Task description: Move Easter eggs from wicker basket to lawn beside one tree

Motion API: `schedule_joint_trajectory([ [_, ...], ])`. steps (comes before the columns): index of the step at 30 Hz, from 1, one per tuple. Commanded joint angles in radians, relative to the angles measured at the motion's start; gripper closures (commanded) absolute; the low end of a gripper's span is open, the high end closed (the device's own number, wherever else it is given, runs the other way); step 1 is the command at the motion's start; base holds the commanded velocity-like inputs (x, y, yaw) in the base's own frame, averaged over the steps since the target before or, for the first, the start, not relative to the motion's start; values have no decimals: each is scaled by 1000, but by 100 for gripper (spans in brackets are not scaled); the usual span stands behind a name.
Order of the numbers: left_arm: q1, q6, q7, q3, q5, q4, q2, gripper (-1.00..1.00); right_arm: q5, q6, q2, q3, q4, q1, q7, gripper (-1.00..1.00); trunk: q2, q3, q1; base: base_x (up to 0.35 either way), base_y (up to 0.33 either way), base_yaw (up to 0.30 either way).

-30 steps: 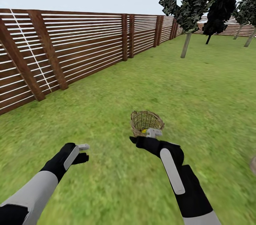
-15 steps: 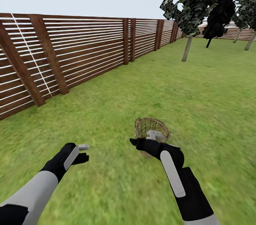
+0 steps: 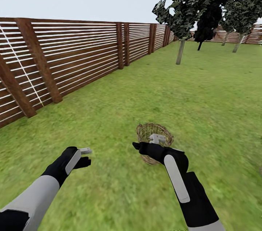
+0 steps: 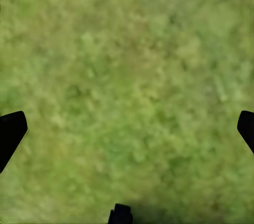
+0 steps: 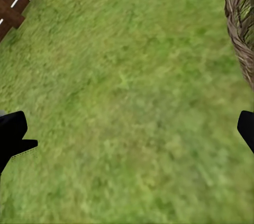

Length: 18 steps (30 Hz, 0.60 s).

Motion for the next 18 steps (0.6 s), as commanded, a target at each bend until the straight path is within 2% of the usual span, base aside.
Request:
schedule_joint_trajectory([
  [1, 0, 2, 8, -7, 11, -1, 2, -100, -10, 3, 0, 0, -1, -1, -10, -100, -1, 0, 0, 9, 311, -222],
  [7, 0, 2, 8, -7, 11, -2, 2, -100, -13, 3, 0, 0, -1, -1, -10, -100, -1, 8, 0, 3, 223, -224],
  [18, 0, 2, 8, -7, 11, -2, 1, -100, -17, 3, -1, 0, -1, -1, -10, -100, -1, 21, 0, 0, 25, -226],
])
